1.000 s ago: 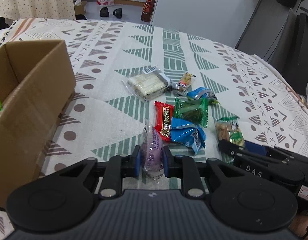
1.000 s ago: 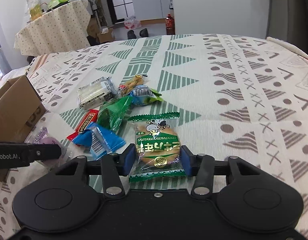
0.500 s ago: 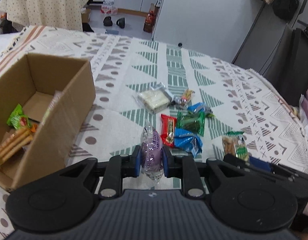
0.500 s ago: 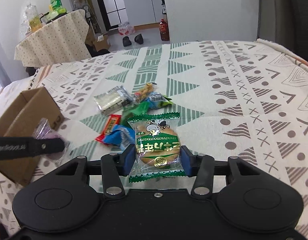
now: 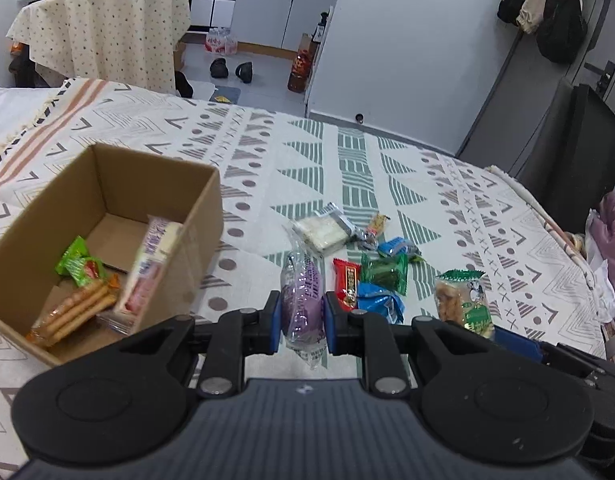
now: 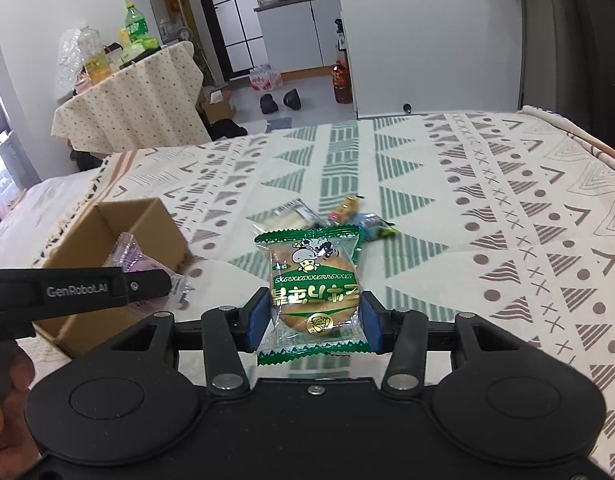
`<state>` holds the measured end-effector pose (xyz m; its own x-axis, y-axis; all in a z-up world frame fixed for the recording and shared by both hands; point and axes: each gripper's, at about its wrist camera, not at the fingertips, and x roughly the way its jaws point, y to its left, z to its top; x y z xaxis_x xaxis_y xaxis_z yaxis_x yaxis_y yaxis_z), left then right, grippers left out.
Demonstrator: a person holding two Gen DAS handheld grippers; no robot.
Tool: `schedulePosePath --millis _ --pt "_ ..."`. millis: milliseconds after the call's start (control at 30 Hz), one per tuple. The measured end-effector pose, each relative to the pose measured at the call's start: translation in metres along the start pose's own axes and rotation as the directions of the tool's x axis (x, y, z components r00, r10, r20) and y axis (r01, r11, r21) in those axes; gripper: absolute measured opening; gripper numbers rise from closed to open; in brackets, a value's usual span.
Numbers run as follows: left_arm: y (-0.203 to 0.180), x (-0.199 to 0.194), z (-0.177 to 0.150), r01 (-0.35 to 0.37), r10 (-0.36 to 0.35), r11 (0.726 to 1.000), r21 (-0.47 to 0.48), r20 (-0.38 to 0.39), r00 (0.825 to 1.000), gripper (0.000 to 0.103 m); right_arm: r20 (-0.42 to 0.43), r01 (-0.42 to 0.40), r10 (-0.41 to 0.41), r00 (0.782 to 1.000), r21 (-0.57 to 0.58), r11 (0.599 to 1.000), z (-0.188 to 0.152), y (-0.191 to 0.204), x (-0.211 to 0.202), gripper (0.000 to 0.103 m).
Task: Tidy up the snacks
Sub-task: 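Carry the purple packet into the box with the left tool while the right tool drops the cookie packet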
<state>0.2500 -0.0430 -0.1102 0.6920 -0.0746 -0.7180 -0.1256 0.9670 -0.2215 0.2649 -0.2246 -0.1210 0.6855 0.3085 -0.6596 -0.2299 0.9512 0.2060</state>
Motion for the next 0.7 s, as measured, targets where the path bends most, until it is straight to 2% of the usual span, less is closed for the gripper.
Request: schedulePosePath --millis 433,567,700 --pt "0.02 -0.019 0.018 -0.009 0.009 1.0 0.002 0.049 0.999 0.02 0.042 -0.013 0.013 0.999 0.002 1.0 0.015 0.043 -0.009 0.047" --pt "0.032 -0.024 0.025 -0.058 0.057 0.998 0.014 0.072 0.996 0.02 0.048 -0.023 0.023 0.999 -0.008 1.0 0.021 0.056 -0.007 0.047" --pt "0.048 -0.024 0.032 -0.062 0.063 0.998 -0.01 0.067 0.996 0.02 0.05 -0.036 0.037 0.998 -0.019 0.999 0.028 0.069 -0.002 0.047"
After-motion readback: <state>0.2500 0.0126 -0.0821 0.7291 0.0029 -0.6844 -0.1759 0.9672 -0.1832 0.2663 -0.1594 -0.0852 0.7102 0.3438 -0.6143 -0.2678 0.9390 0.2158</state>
